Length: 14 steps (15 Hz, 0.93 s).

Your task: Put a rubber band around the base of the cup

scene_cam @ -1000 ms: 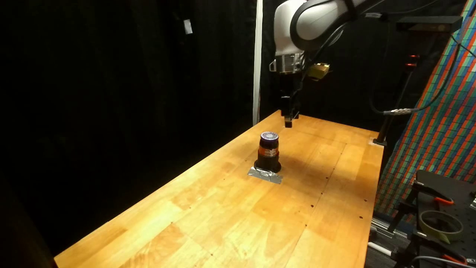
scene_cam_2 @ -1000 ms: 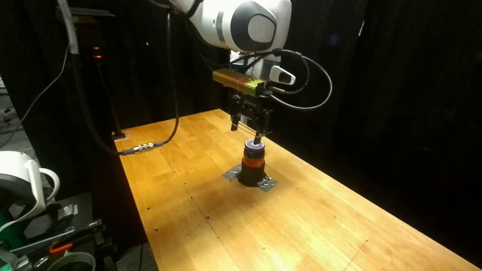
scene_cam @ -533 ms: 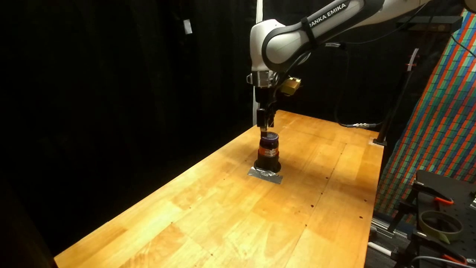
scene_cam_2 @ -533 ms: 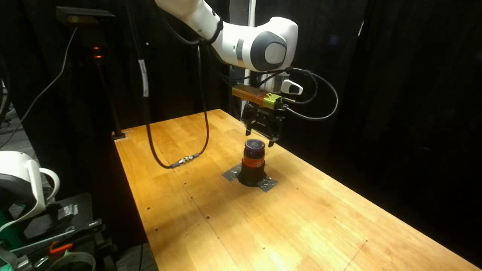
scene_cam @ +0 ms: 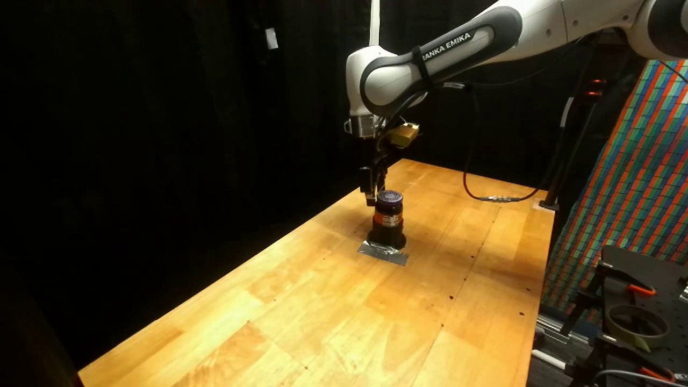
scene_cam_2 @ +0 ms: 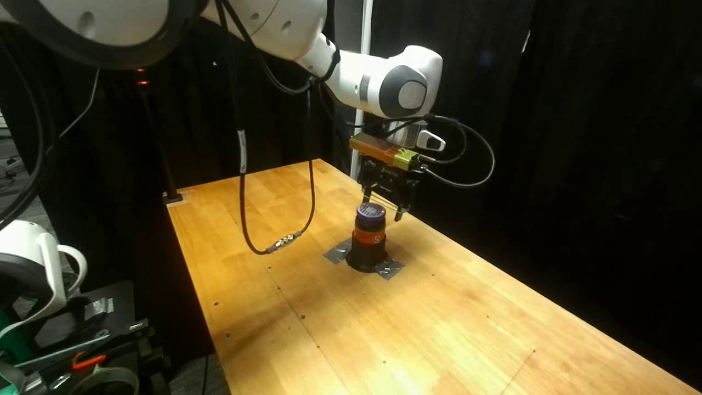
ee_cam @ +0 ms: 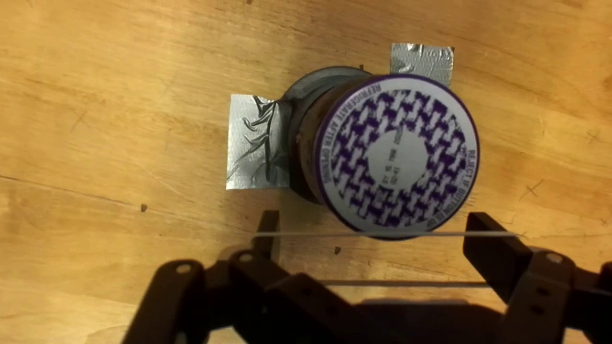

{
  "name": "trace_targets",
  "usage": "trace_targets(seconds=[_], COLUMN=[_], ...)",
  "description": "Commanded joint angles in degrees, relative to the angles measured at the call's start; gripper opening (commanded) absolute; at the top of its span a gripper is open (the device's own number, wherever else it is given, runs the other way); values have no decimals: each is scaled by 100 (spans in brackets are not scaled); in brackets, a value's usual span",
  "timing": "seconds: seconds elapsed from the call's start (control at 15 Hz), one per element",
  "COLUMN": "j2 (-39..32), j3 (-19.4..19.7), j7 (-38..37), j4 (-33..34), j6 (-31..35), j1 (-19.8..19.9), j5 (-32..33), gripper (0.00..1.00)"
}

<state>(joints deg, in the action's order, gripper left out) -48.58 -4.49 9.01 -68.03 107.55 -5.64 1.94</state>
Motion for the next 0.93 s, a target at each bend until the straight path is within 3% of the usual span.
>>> trace_targets(seconds=[0.0, 0.47, 0.87], j2=[-512, -857, -169], j3=[-15, 17, 82], j7=[-47, -35, -149], j4=[910, 1435, 413], j6=[-815, -2069, -2270], j1=[-50, -162, -219], j5=[-30, 45, 264], gripper=[100, 100, 100])
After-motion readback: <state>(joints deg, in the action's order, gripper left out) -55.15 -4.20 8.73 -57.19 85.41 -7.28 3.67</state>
